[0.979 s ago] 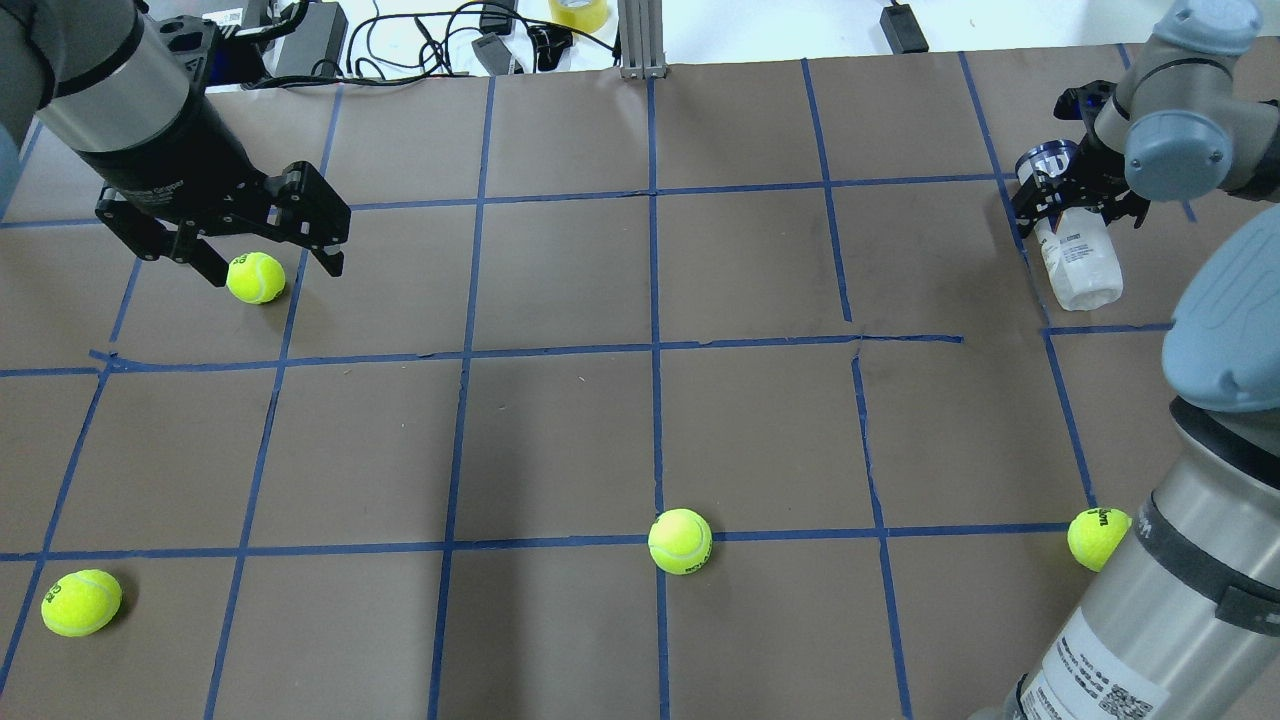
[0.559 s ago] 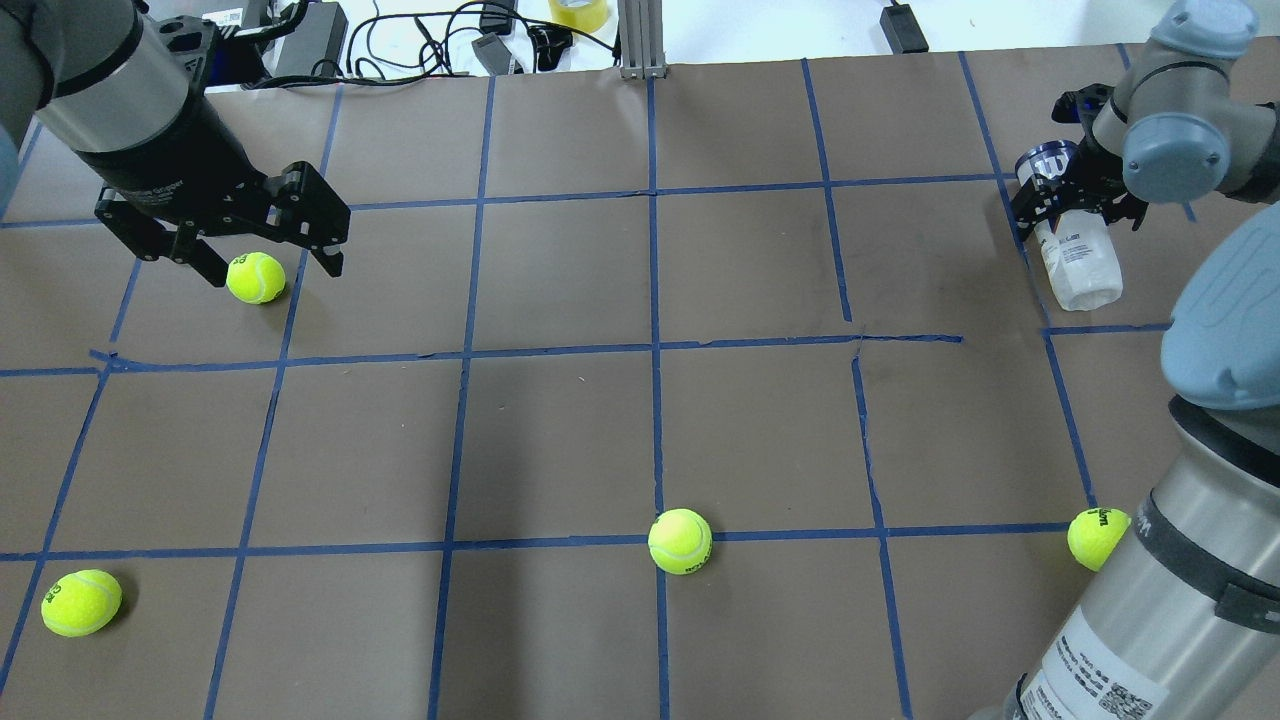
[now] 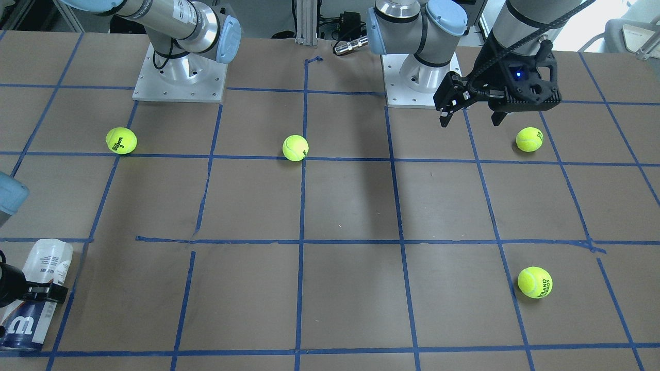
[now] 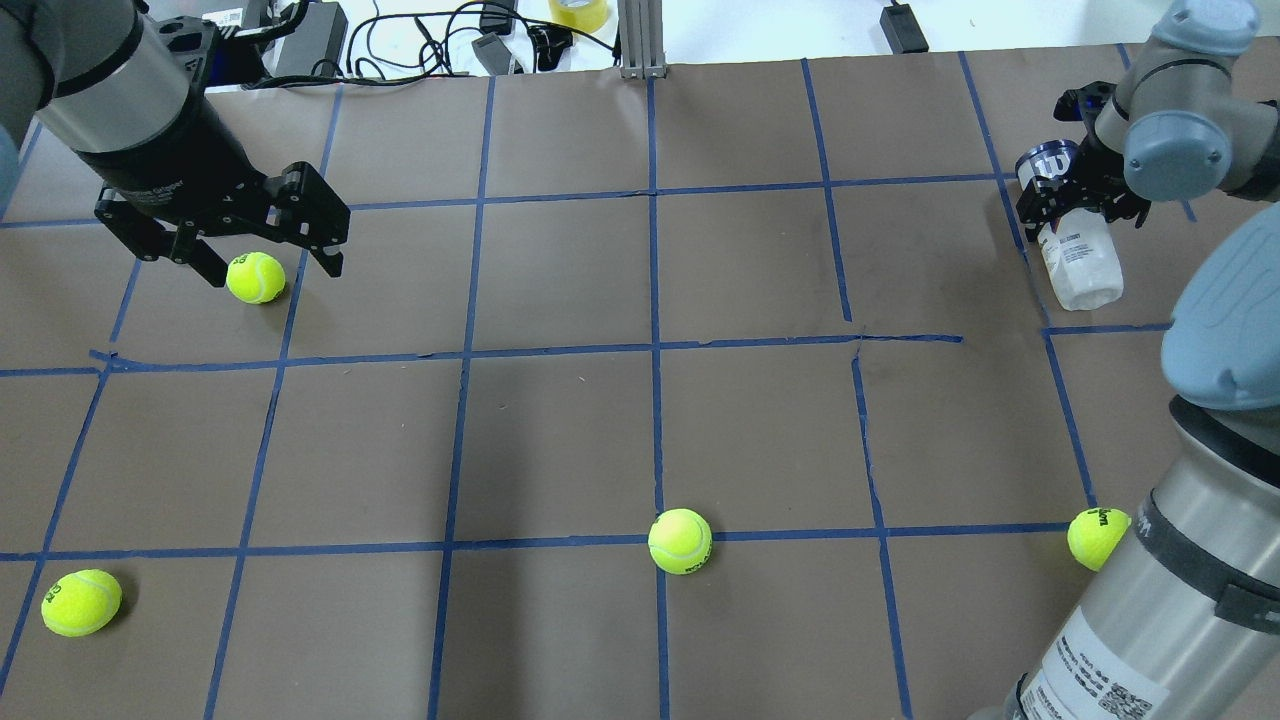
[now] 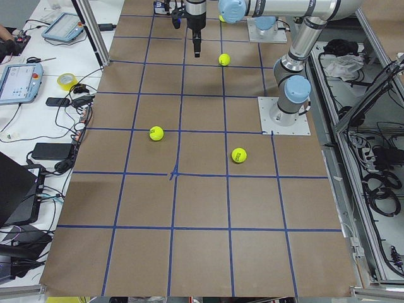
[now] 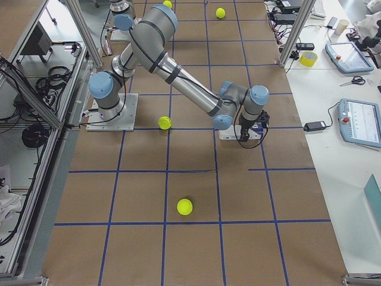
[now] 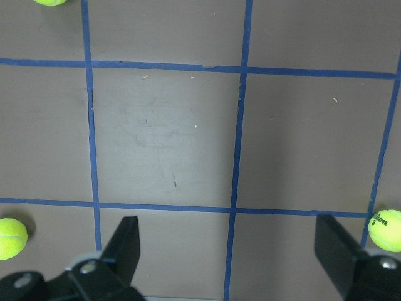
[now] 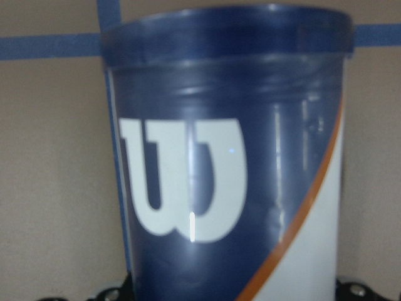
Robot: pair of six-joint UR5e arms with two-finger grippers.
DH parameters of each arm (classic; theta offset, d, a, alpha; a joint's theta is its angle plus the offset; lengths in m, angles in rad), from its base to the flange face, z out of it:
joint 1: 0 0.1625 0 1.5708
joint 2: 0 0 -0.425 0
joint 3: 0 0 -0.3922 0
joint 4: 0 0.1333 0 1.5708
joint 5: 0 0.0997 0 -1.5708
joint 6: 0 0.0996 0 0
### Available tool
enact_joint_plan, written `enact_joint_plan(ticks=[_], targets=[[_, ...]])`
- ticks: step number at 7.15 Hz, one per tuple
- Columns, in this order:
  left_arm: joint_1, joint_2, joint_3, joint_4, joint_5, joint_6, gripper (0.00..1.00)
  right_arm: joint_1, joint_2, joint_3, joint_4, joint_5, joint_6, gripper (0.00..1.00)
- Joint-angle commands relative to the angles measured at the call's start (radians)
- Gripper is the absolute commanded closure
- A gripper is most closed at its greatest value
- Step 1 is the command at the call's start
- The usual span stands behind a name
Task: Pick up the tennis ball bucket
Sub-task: 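Lift the can with the right gripper and carry it toward the left arm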
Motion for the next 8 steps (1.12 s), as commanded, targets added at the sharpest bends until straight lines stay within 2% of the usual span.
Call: enact_joint_plan(ticks=[1,4,8], targets=[[0.003,0.002,0.000,0.000,0.000,0.000,0.00,0.000,-0.005,0.000,0.003,-0.001,0.002,0.43],[0.004,0.002,0.000,-0.001,0.000,0.000,0.00,0.014,-0.060,-0.014,0.041,0.002,-0.010,0.41],[0.009,0.003,0.003,-0.001,0.000,0.000,0.00,0.203,-0.173,-0.002,0.130,0.016,-0.061,0.37]])
